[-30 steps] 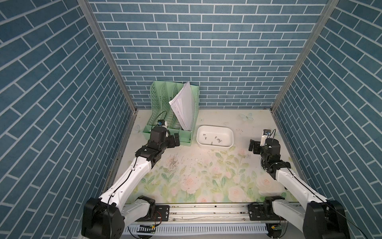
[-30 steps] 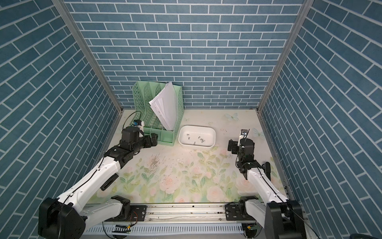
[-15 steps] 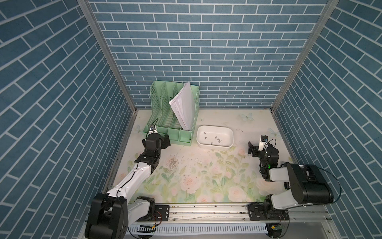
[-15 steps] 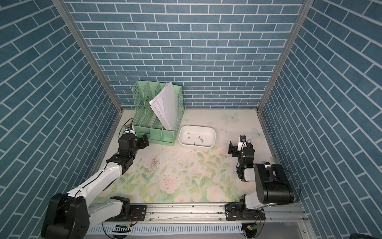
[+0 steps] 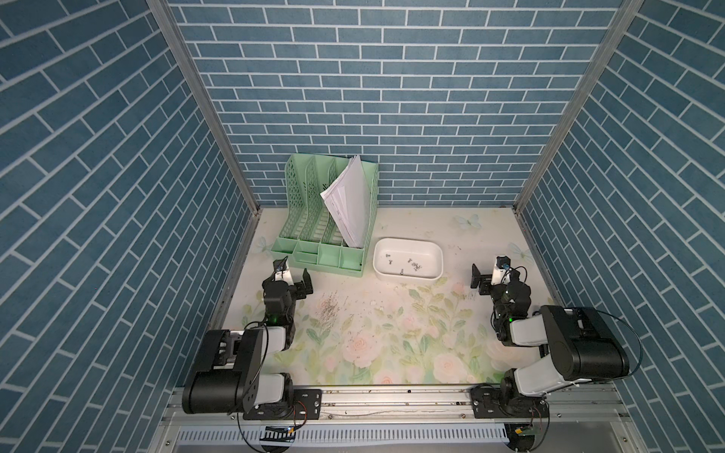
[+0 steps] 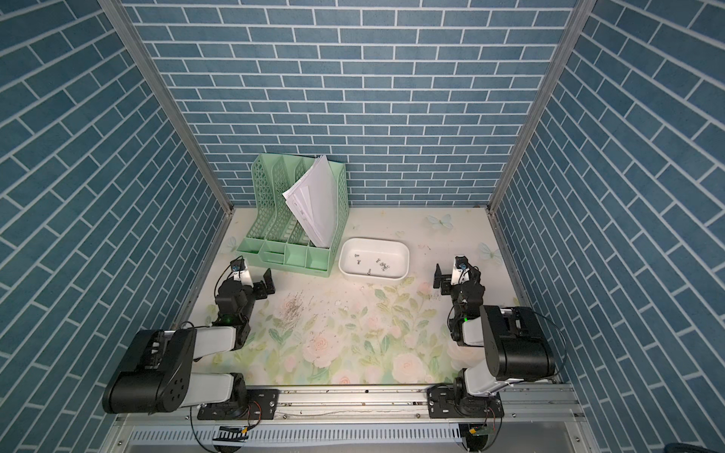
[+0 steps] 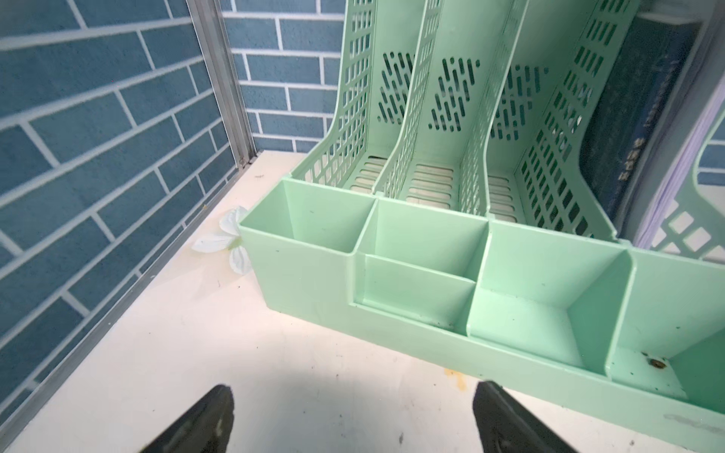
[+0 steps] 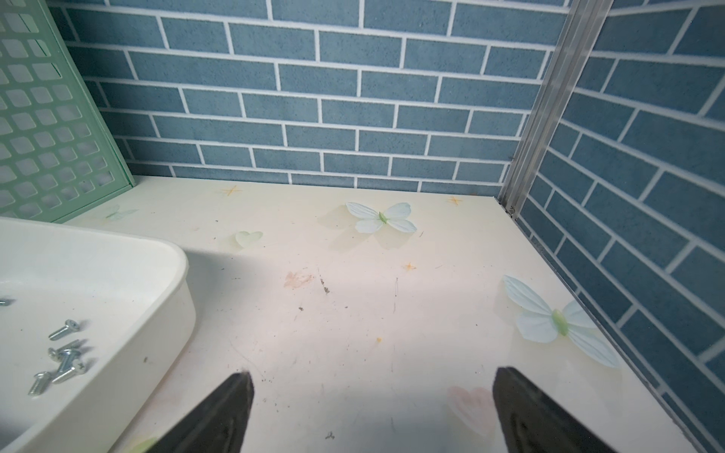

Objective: Put the screws on the desktop into the storage box
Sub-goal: Reset both arms

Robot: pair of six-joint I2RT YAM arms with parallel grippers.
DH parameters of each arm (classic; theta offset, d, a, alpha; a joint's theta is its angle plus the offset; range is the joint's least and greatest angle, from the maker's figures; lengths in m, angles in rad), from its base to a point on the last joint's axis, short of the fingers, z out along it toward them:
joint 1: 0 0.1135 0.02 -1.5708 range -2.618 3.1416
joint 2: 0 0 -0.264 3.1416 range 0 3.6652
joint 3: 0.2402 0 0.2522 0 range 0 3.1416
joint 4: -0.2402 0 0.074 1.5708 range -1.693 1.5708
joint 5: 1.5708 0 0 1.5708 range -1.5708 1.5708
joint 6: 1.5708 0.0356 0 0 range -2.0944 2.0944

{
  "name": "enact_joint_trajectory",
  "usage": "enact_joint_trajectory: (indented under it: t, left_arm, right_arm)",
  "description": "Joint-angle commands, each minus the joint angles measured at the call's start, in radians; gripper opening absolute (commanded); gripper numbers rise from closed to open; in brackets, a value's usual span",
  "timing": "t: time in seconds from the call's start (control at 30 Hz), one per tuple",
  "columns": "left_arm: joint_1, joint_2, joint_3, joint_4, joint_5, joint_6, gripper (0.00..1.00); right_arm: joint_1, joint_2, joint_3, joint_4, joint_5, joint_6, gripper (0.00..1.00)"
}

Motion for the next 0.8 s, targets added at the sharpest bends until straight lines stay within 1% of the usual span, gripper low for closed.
enact_joint_trajectory:
  t: [0.0,0.03,0.07,0.1,0.13,0.17,0.2,0.27,0.3,0.33,0.4,0.43,0.77]
  left_arm:
    - [0.022,0.13,-0.04,0.379,0.127,0.018,1.0]
    - [0.022,0.095,-0.008,0.26,0.113,0.034,1.0]
    - [0.004,0.113,-0.002,0.266,0.097,0.042,1.0]
    - [0.001,0.111,0.007,0.258,0.113,0.051,1.0]
    - [0.0,0.102,0.012,0.218,0.108,0.058,1.0]
    - [-0.001,0.119,-0.001,0.282,0.11,0.049,1.0]
    - [-0.002,0.101,0.012,0.225,0.103,0.058,1.0]
    - [-0.009,0.111,0.005,0.257,0.091,0.055,1.0]
    - [-0.011,0.102,0.012,0.227,0.087,0.059,1.0]
    - [-0.01,0.111,0.006,0.256,0.089,0.055,1.0]
    - [-0.01,0.105,0.01,0.232,0.086,0.058,1.0]
    - [-0.011,0.11,0.006,0.255,0.087,0.056,1.0]
    - [-0.01,0.109,0.008,0.244,0.087,0.057,1.0]
  right_arm:
    - [-0.002,0.007,-0.002,0.033,-0.004,-0.018,1.0]
    - [-0.002,0.006,-0.002,0.034,-0.004,-0.019,1.0]
    - [-0.002,0.007,-0.002,0.033,-0.003,-0.018,1.0]
    - [-0.002,0.006,-0.002,0.034,-0.003,-0.018,1.0]
    - [-0.003,0.007,-0.002,0.032,-0.004,-0.018,1.0]
    - [-0.002,0.007,-0.002,0.033,-0.004,-0.018,1.0]
    - [-0.002,0.006,-0.002,0.033,-0.002,-0.018,1.0]
    - [-0.003,0.007,-0.002,0.032,-0.003,-0.018,1.0]
    - [-0.003,0.007,-0.002,0.032,-0.003,-0.018,1.0]
    - [-0.002,0.007,-0.002,0.033,-0.003,-0.018,1.0]
    - [-0.003,0.006,-0.002,0.032,-0.004,-0.018,1.0]
    - [-0.003,0.007,-0.002,0.032,-0.004,-0.018,1.0]
    - [-0.002,0.006,-0.002,0.033,-0.003,-0.019,1.0]
